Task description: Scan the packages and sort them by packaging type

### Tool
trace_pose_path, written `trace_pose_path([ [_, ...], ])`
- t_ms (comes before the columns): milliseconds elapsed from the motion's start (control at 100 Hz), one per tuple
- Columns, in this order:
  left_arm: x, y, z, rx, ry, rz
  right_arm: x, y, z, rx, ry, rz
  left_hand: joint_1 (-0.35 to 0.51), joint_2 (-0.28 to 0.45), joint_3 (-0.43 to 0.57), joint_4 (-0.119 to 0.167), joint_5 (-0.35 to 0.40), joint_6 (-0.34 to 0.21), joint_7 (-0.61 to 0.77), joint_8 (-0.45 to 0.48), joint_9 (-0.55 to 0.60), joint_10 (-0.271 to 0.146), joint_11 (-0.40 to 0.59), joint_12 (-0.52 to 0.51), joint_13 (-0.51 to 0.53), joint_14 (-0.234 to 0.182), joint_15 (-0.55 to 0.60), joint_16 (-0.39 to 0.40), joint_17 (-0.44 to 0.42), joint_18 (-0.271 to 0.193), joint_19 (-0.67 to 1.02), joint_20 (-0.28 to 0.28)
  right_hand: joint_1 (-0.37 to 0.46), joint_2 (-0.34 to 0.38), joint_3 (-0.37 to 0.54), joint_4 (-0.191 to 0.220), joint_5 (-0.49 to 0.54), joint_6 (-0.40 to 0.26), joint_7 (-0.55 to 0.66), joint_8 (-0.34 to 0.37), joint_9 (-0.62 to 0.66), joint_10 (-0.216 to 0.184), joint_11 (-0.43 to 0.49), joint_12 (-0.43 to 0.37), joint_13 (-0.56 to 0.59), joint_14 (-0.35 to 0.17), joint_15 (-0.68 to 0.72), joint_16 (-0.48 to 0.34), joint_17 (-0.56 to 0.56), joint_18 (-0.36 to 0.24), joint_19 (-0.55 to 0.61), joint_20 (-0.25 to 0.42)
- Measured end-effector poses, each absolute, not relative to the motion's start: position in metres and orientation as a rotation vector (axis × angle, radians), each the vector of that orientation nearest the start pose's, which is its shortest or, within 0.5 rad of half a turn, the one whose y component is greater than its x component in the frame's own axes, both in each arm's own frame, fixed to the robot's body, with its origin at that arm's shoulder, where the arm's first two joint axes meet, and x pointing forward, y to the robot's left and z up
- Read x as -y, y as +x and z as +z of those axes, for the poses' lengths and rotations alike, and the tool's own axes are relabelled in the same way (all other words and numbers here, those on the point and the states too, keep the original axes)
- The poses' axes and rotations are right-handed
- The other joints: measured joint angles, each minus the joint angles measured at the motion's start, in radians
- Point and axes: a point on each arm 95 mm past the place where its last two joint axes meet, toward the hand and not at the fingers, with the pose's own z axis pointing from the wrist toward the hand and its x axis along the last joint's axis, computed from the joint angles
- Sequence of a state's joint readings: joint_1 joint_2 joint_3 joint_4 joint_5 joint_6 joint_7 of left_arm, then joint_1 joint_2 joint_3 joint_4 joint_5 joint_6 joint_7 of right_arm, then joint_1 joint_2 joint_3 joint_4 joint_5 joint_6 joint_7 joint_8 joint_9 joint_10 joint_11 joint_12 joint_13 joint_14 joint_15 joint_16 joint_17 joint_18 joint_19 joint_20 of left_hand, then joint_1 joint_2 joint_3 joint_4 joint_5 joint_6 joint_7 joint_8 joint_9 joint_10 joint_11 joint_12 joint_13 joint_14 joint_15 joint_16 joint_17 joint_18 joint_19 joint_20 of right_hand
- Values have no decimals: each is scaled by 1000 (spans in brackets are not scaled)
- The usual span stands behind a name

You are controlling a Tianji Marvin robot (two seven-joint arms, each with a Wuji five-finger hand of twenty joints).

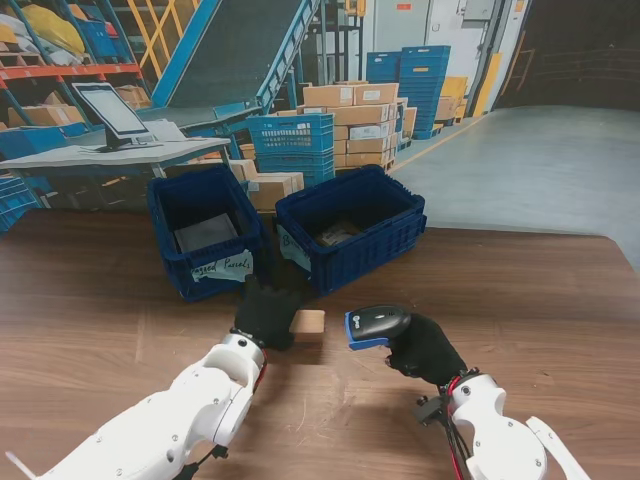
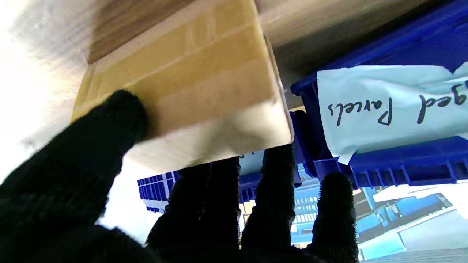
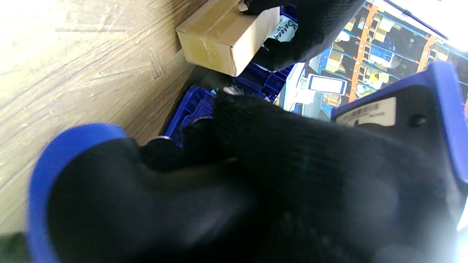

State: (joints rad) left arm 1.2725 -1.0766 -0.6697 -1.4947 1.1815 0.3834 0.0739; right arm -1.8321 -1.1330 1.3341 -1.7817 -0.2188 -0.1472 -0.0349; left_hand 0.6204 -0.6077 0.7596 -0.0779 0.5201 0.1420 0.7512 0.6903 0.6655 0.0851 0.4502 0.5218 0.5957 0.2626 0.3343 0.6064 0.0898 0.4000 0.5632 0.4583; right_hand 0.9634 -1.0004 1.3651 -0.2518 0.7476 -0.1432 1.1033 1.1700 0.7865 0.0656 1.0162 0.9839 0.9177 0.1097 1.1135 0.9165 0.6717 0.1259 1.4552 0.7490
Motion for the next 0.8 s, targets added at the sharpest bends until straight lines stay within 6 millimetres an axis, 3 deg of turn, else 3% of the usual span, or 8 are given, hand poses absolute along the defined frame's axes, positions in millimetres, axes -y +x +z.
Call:
trace_pose_path([
  [100,103,399,-346,-1671,-839,-1216,-2,334,-325,1037,-2104,-2302,-31,49,15,23,0,0,-144,-69,-79,16,-64,-35,-67,0,-42,-39,-25,0,-38,-6,0,0,0,0,0,0,0,0,0,0,0,0,0,0,0,0,0,0,0,0],
  [270,103,388,-342,-1799,-843,-1135,-1,334,-325,1038,-2105,-2303,-55,113,-34,24,-62,52,-388,-222,-176,36,-119,-87,-146,10,-102,-103,-57,0,-101,-13,0,0,0,0,0,0,0,0,0,0,0,0,0,0,0,0,0,0,0,0],
  [530,102,390,-342,-1794,-891,-1185,-1,333,-324,1038,-2105,-2307,-53,112,-45,24,-48,50,-422,-248,-192,40,-132,-97,-160,12,-125,-129,-61,0,-103,-14,0,0,0,0,0,0,0,0,0,0,0,0,0,0,0,0,0,0,0,0],
  [600,101,392,-340,-1783,-896,-1190,-1,333,-324,1038,-2105,-2307,-52,111,-43,24,-15,27,-354,-180,-180,40,-126,-97,-160,12,-125,-132,-61,0,-103,-14,0,0,0,0,0,0,0,0,0,0,0,0,0,0,0,0,0,0,0,0],
  [650,101,393,-339,-1755,-879,-1211,-1,333,-324,1037,-2105,-2307,-51,107,-39,23,4,0,-234,-92,-147,40,-110,-94,-154,12,-125,-133,-54,0,-103,-14,0,0,0,0,0,0,0,0,0,0,0,0,0,0,0,0,0,0,0,0],
  [710,102,394,-337,-1710,-853,-1245,-1,333,-324,1036,-2105,-2308,23,12,-45,15,17,-31,-74,12,-93,38,-108,-85,-128,12,-116,-133,-45,2,-103,-14,0,0,0,0,0,0,0,0,0,0,0,0,0,0,0,0,0,0,0,0],
  [800,104,395,-337,-1646,-825,-1297,-1,334,-324,1033,-2106,-2312,65,-63,-46,1,21,-37,53,25,-11,21,-66,-61,-80,12,-93,-127,-25,3,-103,-14,0,0,0,0,0,0,0,0,0,0,0,0,0,0,0,0,0,0,0,0],
])
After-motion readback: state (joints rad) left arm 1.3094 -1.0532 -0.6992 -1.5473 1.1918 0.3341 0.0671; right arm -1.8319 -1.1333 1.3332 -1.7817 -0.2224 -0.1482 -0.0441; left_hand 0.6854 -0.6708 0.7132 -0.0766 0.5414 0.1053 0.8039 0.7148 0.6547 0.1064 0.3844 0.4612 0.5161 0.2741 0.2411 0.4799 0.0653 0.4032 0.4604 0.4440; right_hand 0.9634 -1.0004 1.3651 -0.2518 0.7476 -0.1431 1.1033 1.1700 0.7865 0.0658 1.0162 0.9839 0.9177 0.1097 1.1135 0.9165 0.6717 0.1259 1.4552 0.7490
